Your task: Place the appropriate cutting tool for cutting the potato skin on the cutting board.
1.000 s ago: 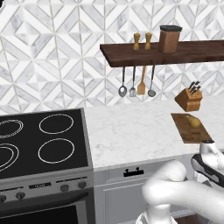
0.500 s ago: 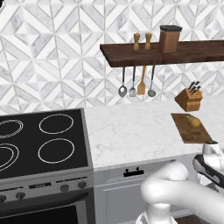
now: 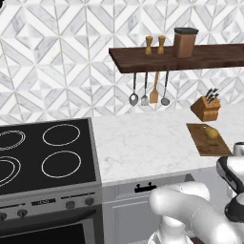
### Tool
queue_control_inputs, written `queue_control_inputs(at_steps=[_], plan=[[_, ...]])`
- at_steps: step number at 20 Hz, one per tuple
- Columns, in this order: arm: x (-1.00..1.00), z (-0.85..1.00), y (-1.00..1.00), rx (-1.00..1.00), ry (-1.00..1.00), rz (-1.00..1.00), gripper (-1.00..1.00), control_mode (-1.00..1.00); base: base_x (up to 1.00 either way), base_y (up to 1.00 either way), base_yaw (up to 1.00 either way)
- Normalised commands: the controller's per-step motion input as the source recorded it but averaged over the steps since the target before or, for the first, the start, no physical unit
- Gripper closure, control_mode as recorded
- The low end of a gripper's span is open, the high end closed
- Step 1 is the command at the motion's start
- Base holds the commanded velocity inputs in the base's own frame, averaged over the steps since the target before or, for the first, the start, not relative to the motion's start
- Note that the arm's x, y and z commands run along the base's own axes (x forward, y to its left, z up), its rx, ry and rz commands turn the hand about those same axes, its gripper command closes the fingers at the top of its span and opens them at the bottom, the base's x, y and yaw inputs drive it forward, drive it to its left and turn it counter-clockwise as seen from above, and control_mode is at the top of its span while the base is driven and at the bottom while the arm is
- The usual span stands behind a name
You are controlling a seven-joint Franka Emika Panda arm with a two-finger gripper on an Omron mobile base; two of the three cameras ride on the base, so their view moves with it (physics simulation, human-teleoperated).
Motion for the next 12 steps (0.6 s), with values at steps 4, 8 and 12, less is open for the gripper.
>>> queue_control_inputs(at_steps=[4, 8, 12], plan=[[-0.35, 1.0, 0.02, -0.09, 0.0, 0.0, 1.0, -1.0, 0.0, 0.0, 0.0], [-0.06, 1.0, 0.0, -0.14, 0.0, 0.0, 1.0, -1.0, 0.0, 0.0, 0.0], [0.05, 0.99, 0.0, -0.12, 0.0, 0.0, 1.0, -1.0, 0.0, 0.0, 0.0]])
